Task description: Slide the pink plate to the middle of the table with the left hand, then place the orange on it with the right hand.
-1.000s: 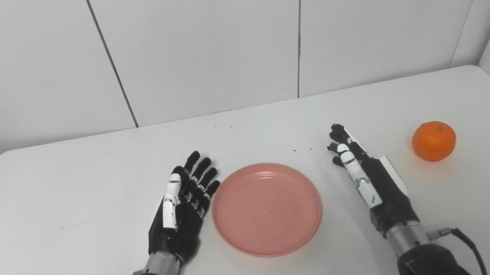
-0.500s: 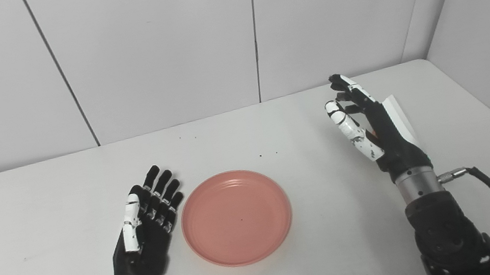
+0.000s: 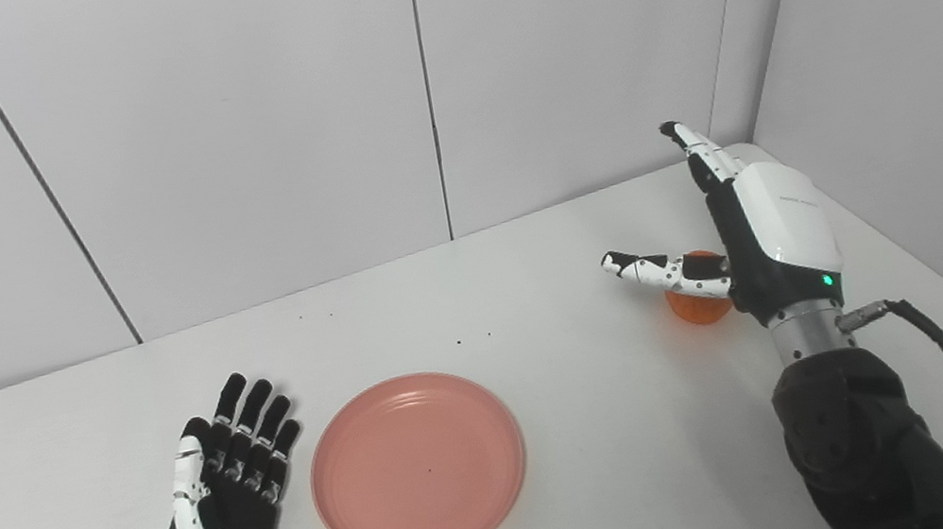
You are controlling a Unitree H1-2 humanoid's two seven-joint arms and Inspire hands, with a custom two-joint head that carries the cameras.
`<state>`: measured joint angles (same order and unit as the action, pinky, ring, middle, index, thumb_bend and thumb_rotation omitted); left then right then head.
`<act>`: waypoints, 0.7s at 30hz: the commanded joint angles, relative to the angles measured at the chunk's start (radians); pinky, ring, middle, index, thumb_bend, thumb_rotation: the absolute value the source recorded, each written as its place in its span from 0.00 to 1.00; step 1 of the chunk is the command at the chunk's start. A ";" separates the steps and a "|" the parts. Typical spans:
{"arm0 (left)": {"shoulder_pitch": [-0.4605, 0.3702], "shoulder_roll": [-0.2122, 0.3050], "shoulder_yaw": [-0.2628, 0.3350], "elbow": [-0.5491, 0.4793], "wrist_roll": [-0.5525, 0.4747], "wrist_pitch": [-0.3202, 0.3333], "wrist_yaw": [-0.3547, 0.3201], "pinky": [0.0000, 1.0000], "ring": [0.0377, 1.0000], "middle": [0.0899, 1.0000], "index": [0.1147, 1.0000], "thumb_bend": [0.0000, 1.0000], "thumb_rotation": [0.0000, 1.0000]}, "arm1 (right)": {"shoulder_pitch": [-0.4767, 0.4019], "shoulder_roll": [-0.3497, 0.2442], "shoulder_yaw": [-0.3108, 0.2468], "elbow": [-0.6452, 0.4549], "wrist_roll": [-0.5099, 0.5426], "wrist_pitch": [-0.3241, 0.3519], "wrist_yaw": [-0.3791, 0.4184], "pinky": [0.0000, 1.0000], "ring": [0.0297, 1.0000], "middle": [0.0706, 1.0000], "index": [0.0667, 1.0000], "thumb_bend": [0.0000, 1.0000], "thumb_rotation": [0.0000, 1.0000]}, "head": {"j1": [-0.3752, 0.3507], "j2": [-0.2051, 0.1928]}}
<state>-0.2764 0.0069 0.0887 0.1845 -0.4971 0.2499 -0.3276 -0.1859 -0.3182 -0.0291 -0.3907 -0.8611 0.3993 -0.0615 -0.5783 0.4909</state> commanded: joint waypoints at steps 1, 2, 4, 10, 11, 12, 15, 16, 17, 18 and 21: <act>0.034 0.021 0.006 0.055 0.027 0.036 0.029 1.00 0.98 0.97 0.96 0.31 1.00 | -0.038 -0.022 -0.011 -0.004 -0.039 -0.020 -0.031 0.70 0.82 0.88 0.90 0.95 0.59 | -0.001 0.001; 0.034 0.022 0.007 0.055 0.025 0.037 0.029 1.00 0.99 0.98 0.97 0.31 1.00 | -0.038 -0.024 -0.015 -0.002 -0.045 -0.010 -0.020 0.71 0.83 0.89 0.91 0.95 0.59 | -0.001 0.001; 0.034 0.022 0.008 0.052 0.019 0.042 0.029 1.00 0.99 0.98 0.97 0.31 1.00 | -0.039 -0.031 -0.023 0.002 -0.057 0.014 0.011 0.72 0.85 0.91 0.93 0.96 0.60 | -0.002 0.002; 0.034 0.024 0.007 0.049 0.015 0.045 0.031 1.00 0.99 0.98 0.97 0.30 1.00 | -0.043 -0.048 -0.043 0.035 -0.070 0.059 0.096 0.76 0.88 0.92 0.96 0.98 0.58 | -0.003 0.002; 0.034 0.024 0.007 0.048 0.014 0.045 0.030 1.00 0.99 0.98 0.98 0.30 1.00 | -0.044 -0.049 -0.045 0.042 -0.069 0.060 0.097 0.76 0.88 0.92 0.95 0.99 0.57 | -0.003 0.002; 0.034 0.026 0.007 0.047 0.014 0.045 0.029 1.00 0.99 0.98 0.98 0.30 1.00 | -0.044 -0.051 -0.046 0.052 -0.068 0.061 0.099 0.76 0.88 0.91 0.94 0.99 0.56 | -0.004 0.010; 0.033 0.029 0.004 0.049 0.016 0.042 0.026 1.00 0.99 0.98 0.98 0.30 1.00 | -0.047 -0.054 -0.050 0.076 -0.067 0.064 0.106 0.75 0.87 0.91 0.93 1.00 0.55 | -0.005 0.012; 0.033 0.030 0.005 0.049 0.015 0.044 0.026 1.00 0.99 0.98 0.98 0.30 1.00 | -0.050 -0.050 -0.055 0.087 -0.068 0.066 0.115 0.75 0.87 0.91 0.93 1.00 0.55 | -0.005 0.014; 0.032 0.031 0.005 0.050 0.015 0.045 0.026 1.00 0.99 0.98 0.98 0.30 1.00 | -0.052 -0.048 -0.058 0.094 -0.069 0.068 0.121 0.76 0.87 0.91 0.94 1.00 0.54 | -0.005 0.014; 0.031 0.032 0.005 0.051 0.014 0.045 0.026 1.00 0.99 0.98 0.98 0.30 1.00 | -0.055 -0.044 -0.064 0.104 -0.073 0.069 0.135 0.76 0.87 0.91 0.94 1.00 0.54 | -0.007 0.016; 0.031 0.032 0.008 0.050 0.009 0.050 0.028 1.00 0.99 0.98 0.98 0.30 1.00 | -0.062 -0.036 -0.079 0.127 -0.079 0.070 0.162 0.76 0.88 0.92 0.95 1.00 0.56 | -0.008 0.018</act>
<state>-0.2802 0.0205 0.0901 0.1892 -0.5073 0.2501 -0.3288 -0.2071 -0.3440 -0.0894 -0.2549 -0.9209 0.4636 0.1038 -0.5875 0.5077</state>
